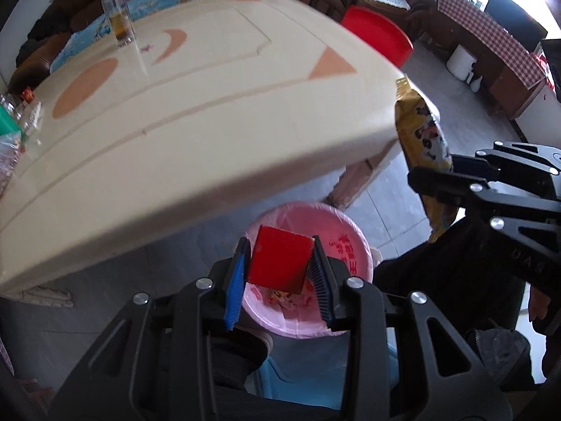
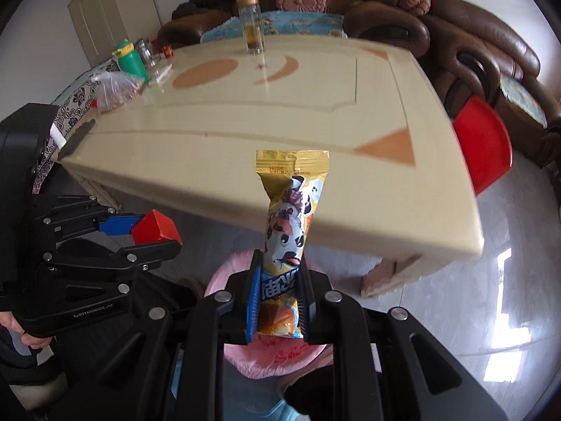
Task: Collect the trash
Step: 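Lift the red cube and snack bar and carry both tools over the pink bin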
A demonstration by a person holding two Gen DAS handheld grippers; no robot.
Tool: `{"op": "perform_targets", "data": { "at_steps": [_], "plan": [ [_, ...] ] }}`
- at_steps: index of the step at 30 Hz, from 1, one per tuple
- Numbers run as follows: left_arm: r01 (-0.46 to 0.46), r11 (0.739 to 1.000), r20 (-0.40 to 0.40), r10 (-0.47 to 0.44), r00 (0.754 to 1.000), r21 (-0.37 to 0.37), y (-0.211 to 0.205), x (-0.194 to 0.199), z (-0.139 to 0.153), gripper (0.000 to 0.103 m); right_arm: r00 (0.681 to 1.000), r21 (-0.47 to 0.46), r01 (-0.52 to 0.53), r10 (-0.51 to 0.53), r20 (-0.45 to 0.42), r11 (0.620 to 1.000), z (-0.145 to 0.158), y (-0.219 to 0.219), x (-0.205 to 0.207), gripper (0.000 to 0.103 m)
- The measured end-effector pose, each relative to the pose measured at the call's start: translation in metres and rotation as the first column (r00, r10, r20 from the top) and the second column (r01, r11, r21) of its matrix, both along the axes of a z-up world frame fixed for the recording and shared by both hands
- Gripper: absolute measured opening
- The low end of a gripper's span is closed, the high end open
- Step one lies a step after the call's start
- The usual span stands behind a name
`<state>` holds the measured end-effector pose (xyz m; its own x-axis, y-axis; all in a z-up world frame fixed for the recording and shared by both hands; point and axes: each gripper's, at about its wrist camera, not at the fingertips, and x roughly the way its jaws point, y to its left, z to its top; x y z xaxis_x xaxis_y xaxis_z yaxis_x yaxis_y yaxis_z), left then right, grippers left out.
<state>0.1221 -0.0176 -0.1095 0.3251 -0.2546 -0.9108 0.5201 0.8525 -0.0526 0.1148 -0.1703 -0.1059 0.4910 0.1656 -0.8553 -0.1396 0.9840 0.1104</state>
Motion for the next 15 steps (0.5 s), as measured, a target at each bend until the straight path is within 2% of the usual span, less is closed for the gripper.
{"op": "perform_targets", "data": {
  "at_steps": [7,15],
  "plan": [
    [0.031,0.999,-0.097,-0.03,0.995,0.016,-0.015,-0.008,-0.048,0.035,0.997,-0.013,0.022,-0.022,-0.073,1.0,-0.048,-0.002,-0.005,0.018],
    [0.034,0.999,-0.182,-0.028,0.983,0.034,-0.027,-0.006,-0.094,0.035,0.988,0.042,0.038,-0.032,-0.148,0.998,-0.099,0.001,-0.001,0.018]
  ]
}}
